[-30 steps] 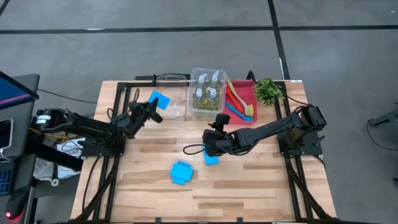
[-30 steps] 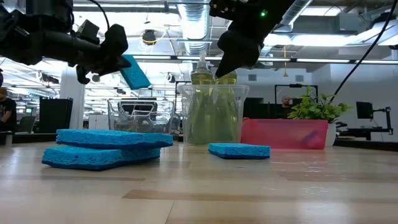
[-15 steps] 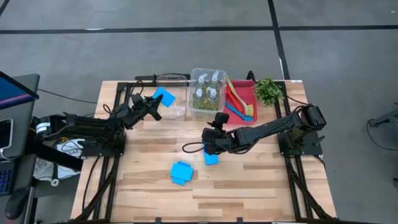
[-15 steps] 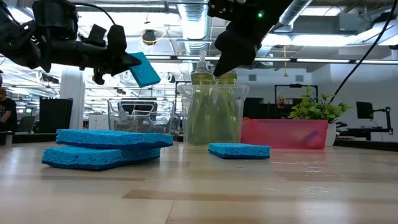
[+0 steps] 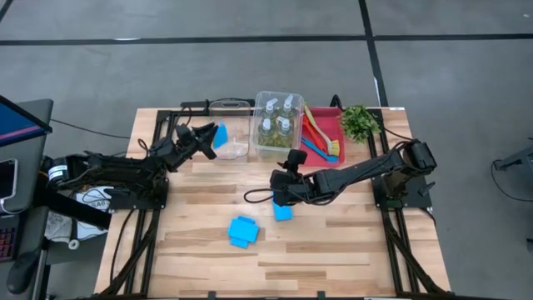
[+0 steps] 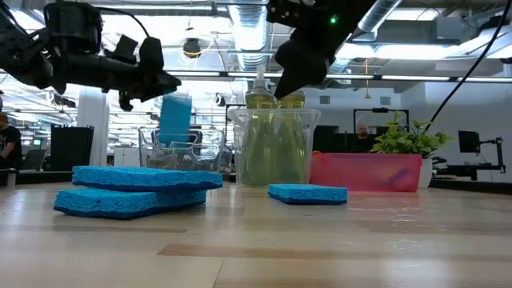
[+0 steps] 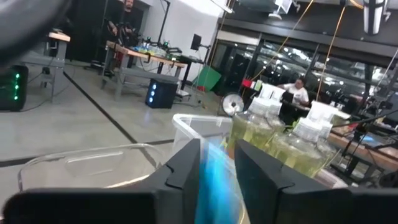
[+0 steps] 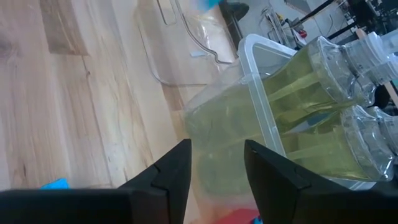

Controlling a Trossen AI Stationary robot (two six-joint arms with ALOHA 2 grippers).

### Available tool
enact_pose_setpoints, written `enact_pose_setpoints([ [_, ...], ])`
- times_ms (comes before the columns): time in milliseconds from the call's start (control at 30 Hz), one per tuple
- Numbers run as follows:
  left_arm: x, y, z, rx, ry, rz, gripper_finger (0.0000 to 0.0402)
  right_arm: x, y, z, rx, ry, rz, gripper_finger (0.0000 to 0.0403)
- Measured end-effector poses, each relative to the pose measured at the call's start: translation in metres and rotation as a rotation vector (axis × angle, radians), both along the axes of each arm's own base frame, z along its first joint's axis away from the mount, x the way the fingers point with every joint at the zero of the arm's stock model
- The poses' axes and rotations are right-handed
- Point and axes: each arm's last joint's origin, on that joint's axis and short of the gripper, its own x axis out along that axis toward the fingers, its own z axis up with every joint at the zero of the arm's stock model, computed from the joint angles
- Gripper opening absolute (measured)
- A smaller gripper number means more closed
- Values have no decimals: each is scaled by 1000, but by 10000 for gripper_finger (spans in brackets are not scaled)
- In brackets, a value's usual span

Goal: Pick & Place Kitchen Sink Supplies
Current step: Put the blue sponge into the transparent bin

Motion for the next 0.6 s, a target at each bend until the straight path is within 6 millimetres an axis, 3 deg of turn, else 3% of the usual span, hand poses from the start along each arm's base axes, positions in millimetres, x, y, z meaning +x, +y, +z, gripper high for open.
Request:
enact_pose_setpoints([
  [333, 0, 0, -4, -19, 41, 0, 168, 0, 0, 0, 1, -2, 0, 140],
  [600, 1, -1, -4, -46, 16, -60, 188, 0, 0, 2, -31, 17, 10, 142],
])
